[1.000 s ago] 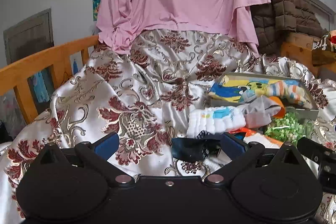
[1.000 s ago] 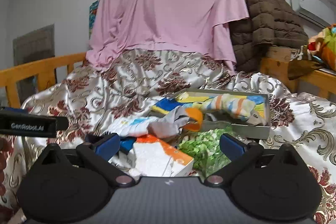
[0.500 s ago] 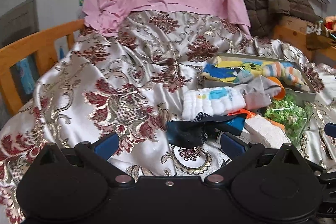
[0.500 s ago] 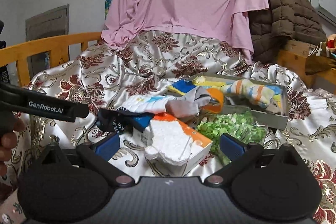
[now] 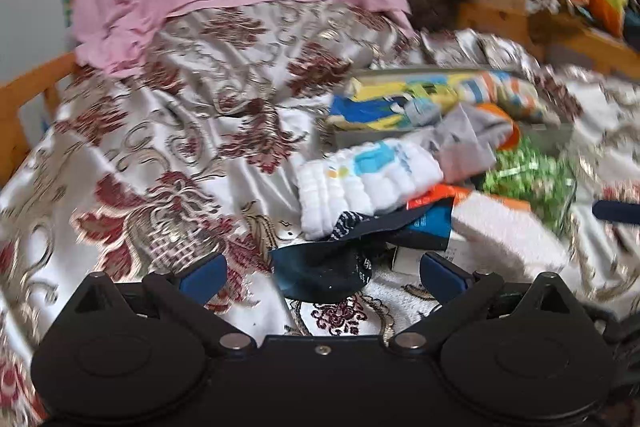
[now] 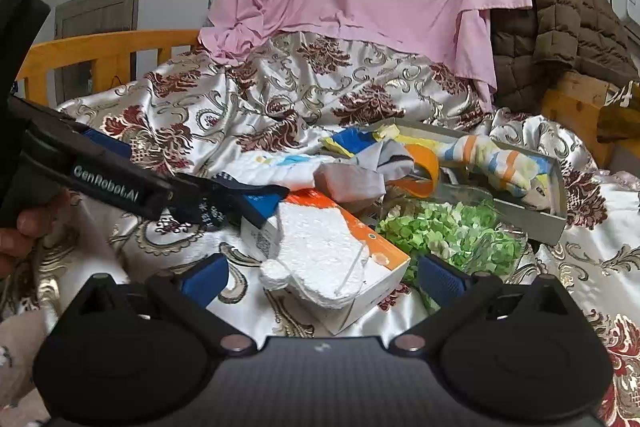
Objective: Organize soft objects
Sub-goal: 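Move both grippers back toward the remaining pile of soft items, then grasp the navy cloth with the left gripper while the right gripper grasps the white fluffy cloth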
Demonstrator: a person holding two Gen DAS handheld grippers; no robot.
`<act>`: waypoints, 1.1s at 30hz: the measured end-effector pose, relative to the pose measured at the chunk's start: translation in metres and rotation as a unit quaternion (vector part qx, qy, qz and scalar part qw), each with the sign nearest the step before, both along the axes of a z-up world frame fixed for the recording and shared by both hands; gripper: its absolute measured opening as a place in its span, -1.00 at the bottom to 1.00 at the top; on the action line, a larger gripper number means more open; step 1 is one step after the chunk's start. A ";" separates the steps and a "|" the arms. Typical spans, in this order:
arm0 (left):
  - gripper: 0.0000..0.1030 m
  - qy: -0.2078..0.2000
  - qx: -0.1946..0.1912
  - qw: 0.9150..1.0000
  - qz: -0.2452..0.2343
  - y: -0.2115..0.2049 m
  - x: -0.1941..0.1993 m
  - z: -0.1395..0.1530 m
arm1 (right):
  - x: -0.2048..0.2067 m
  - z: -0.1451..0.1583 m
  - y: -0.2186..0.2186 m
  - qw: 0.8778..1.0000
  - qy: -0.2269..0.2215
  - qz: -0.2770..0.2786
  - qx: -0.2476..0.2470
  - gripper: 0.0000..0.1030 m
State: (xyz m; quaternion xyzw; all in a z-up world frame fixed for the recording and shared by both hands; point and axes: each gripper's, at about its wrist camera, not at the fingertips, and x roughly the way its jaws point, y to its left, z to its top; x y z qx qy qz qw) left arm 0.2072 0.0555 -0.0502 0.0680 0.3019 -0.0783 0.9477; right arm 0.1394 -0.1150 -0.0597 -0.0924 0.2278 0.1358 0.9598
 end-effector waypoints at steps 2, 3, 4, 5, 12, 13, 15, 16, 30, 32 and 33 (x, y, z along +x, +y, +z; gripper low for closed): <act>0.98 0.009 0.003 1.000 -0.010 0.001 0.007 -0.005 | 0.007 -0.003 -0.002 1.000 0.009 0.004 0.005 0.99; 0.98 0.013 0.002 1.000 -0.013 0.002 0.010 -0.007 | 0.010 -0.004 -0.003 1.000 0.013 0.005 0.009 0.99; 0.98 0.016 0.000 1.000 -0.013 0.003 0.012 -0.009 | 0.014 -0.004 -0.004 1.000 0.017 0.008 0.014 0.99; 0.98 0.018 -0.002 1.000 -0.013 0.004 0.015 -0.011 | 0.016 -0.005 -0.005 1.000 0.020 0.010 0.020 0.99; 0.90 0.027 -0.022 0.999 -0.018 0.009 0.024 -0.019 | 0.030 -0.011 -0.007 0.999 0.030 0.010 0.033 0.99; 0.90 0.027 -0.023 0.999 -0.018 0.009 0.025 -0.019 | 0.030 -0.012 -0.007 0.999 0.031 0.010 0.035 0.99; 0.86 0.029 -0.027 0.999 -0.017 0.010 0.025 -0.021 | 0.031 -0.013 -0.007 0.999 0.032 0.010 0.038 0.97; 0.84 0.029 -0.029 0.999 -0.017 0.010 0.025 -0.021 | 0.031 -0.013 -0.007 0.999 0.032 0.011 0.039 0.96; 0.48 0.046 -0.052 0.998 -0.008 0.009 0.027 -0.025 | 0.031 -0.015 -0.006 0.998 0.032 0.015 0.059 0.76; 0.42 0.047 -0.050 0.998 -0.008 0.008 0.027 -0.025 | 0.032 -0.015 -0.005 0.997 0.033 0.016 0.061 0.74; 0.40 0.048 -0.049 0.998 -0.008 0.008 0.027 -0.025 | 0.032 -0.015 -0.005 0.997 0.033 0.016 0.061 0.73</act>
